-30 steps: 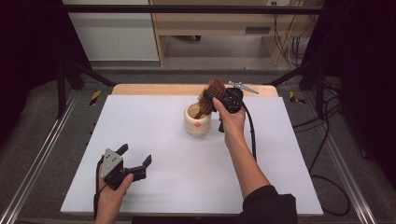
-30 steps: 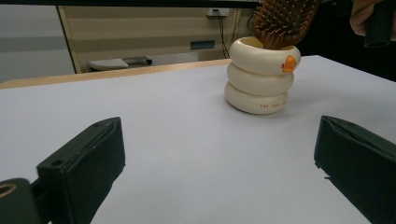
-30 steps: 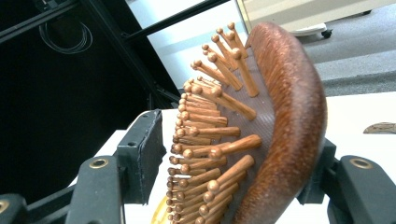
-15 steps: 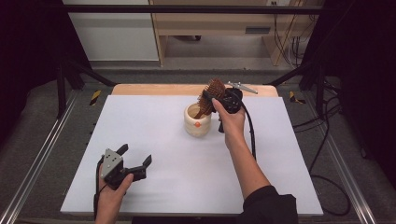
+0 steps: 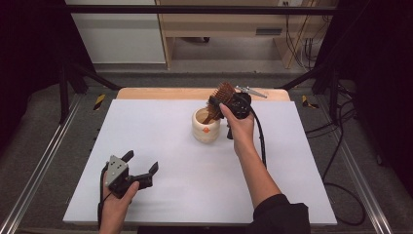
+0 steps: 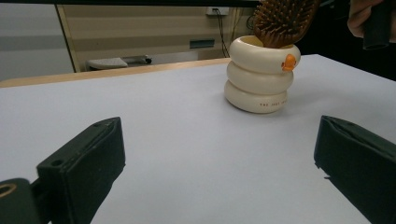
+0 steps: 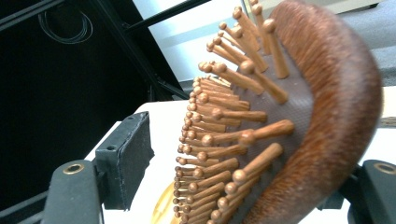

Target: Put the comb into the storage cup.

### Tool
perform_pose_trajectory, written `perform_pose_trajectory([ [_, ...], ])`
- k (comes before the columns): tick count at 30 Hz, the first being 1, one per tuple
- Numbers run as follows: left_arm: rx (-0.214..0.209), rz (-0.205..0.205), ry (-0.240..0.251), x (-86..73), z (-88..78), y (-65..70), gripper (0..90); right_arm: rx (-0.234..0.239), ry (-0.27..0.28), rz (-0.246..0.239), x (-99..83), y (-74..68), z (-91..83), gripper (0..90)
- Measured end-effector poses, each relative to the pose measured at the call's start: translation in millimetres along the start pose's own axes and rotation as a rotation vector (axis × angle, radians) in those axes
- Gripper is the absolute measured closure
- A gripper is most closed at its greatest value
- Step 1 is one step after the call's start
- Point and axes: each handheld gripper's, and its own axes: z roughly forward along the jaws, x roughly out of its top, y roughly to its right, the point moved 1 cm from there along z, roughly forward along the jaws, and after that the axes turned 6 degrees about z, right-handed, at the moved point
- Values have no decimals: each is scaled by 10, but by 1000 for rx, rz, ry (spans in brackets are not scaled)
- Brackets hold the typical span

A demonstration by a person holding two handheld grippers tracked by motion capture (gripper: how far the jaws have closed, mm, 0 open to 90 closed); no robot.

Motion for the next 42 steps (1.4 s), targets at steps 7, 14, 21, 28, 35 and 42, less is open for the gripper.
perform_pose_trajectory([
  [7, 1, -1, 0, -1, 0, -1, 20, -4, -4, 2, -3, 7, 5, 230],
  [14, 0, 0, 0, -1, 1, 0, 20, -4, -6, 4, 0, 8, 3, 219],
  [21, 0, 0, 0, 0, 1, 1, 20, -9, -11, 0, 2, 14, -2, 207],
  [28, 0, 0, 0, -1, 0, 0, 20, -30, -15, -6, 1, 20, -4, 145],
  [35, 0, 1, 0, 0, 1, 2, 20, -46, -14, -12, 10, 30, -16, 105],
  [42, 10, 1, -1, 1, -5, -6, 20, -60, -15, -25, 23, 34, -45, 69],
])
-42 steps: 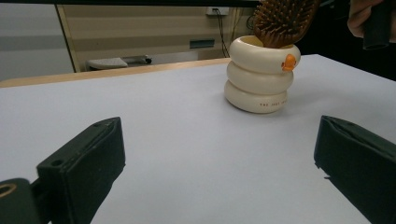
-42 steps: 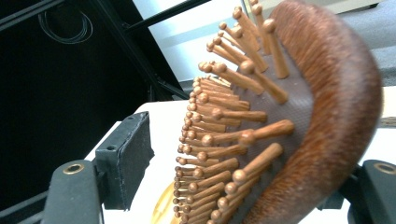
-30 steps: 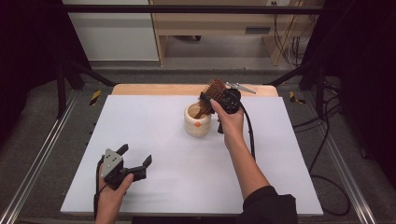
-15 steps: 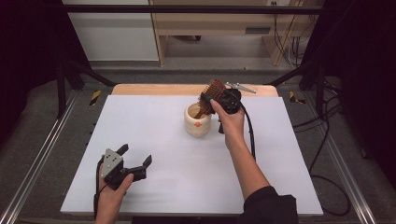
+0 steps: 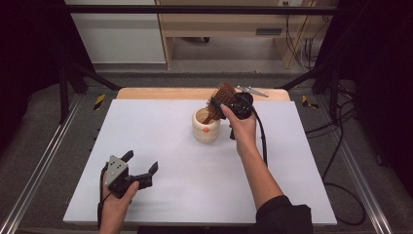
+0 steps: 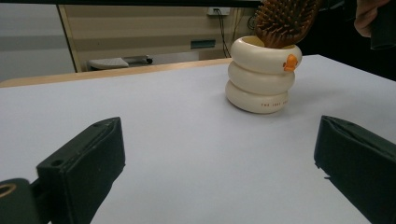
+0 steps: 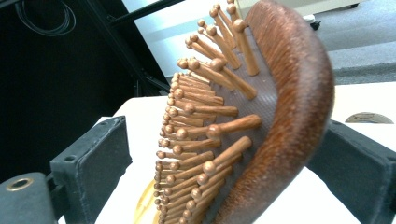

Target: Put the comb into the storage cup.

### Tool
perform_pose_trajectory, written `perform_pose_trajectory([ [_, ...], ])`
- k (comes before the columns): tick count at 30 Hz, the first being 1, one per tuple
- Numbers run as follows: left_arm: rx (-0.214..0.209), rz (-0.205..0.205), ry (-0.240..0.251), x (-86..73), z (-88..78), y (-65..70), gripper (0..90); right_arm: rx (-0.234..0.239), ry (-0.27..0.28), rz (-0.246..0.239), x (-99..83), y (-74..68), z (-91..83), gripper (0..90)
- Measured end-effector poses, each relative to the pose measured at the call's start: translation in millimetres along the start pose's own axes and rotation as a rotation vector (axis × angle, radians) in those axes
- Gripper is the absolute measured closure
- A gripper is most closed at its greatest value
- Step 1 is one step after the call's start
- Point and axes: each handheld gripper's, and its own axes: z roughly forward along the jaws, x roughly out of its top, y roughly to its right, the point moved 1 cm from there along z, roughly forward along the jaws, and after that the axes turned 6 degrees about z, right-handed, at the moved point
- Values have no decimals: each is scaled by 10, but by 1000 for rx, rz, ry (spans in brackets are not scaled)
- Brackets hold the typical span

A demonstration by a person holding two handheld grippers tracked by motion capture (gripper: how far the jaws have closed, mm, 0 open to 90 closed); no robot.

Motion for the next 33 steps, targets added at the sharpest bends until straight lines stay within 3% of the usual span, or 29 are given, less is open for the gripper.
perform_pose_trajectory([
  [7, -1, 1, 0, 0, 0, 3, 20, -18, 8, -34, 22, -2, -42, 64],
  [17, 1, 2, 0, 0, 0, 2, 20, -15, 25, -39, 64, -2, -121, 63],
  [33, 3, 0, -1, -2, 0, -2, 20, -29, 54, -86, 119, -22, -264, 61],
])
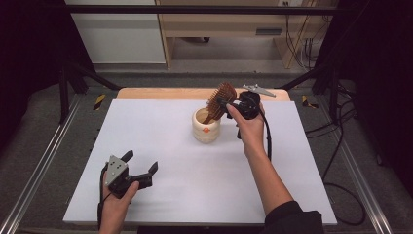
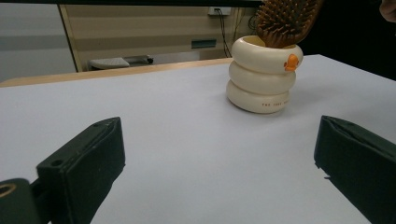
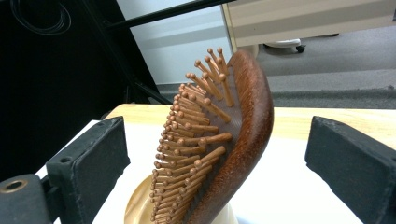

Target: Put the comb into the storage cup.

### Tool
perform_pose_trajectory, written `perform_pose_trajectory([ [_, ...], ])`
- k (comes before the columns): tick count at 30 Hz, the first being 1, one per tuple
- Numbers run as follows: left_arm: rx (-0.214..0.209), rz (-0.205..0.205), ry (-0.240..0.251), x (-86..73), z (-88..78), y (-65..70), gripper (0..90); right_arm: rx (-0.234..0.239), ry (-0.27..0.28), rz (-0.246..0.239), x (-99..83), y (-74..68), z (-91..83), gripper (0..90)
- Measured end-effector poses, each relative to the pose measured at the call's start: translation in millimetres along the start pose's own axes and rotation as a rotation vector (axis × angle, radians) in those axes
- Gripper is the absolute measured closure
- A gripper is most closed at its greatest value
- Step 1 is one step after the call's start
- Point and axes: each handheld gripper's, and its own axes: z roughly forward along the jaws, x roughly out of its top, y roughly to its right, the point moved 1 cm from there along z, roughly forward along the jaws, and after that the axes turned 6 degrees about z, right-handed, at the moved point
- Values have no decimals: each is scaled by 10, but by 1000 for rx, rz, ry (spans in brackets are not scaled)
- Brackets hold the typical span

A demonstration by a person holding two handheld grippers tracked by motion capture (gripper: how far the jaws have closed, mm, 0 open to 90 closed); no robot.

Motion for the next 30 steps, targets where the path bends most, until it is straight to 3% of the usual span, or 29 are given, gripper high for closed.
perform_pose_trajectory([
  [7, 4, -4, 3, 1, -2, -6, 20, -7, 25, -12, 33, -2, -61, 56],
  [17, 3, -1, 7, 9, -1, -1, 20, 3, 128, -82, 101, -62, -269, 54],
  [30, 5, -3, 11, 10, -2, -8, 19, 3, 163, -106, 173, -15, -405, 65],
])
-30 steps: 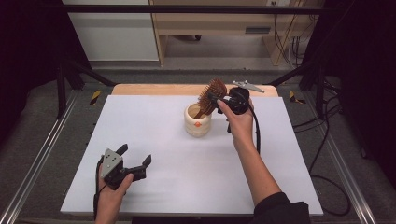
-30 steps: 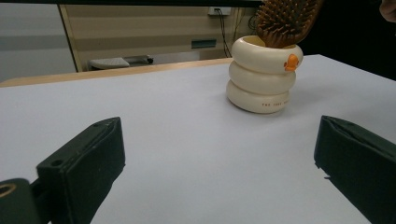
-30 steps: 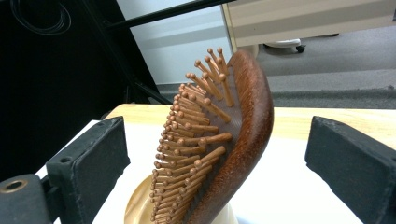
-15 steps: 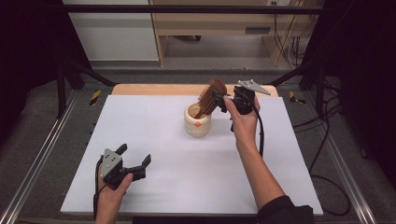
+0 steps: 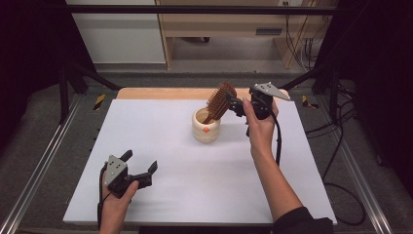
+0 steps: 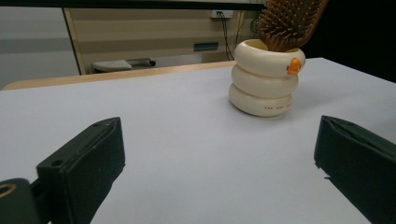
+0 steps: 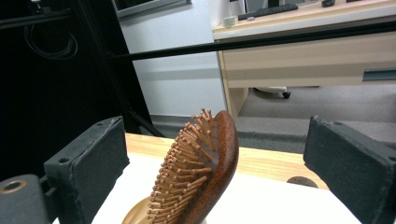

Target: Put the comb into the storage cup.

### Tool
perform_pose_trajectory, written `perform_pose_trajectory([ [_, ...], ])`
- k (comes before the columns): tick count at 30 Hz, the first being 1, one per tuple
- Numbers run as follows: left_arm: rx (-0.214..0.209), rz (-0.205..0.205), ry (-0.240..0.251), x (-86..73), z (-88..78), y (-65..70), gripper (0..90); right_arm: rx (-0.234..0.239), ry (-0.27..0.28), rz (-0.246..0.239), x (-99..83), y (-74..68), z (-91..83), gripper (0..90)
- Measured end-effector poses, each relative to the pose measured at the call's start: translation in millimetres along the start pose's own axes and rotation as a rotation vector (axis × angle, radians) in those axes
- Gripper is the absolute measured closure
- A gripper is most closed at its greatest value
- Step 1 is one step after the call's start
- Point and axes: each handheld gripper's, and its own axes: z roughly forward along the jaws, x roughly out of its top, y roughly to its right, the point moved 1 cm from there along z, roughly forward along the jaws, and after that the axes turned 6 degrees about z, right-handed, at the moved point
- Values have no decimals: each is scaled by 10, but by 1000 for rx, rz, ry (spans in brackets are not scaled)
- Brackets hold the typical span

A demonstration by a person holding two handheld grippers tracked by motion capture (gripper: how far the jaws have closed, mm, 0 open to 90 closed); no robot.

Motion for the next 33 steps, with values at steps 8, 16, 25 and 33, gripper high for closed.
perform_pose_trajectory([
  [8, -1, -2, 6, -1, -16, -17, 18, 9, 9, -28, 30, 48, -55, 84],
  [16, 11, -4, 23, 9, -65, -97, 17, 37, 23, -44, 66, 45, -97, 66],
  [25, 21, 2, 38, 13, -109, -197, 18, 77, 10, -70, 91, 4, -145, 58],
  [33, 36, 4, 51, 33, -195, -271, 17, 96, 7, -82, 164, 6, -252, 48],
])
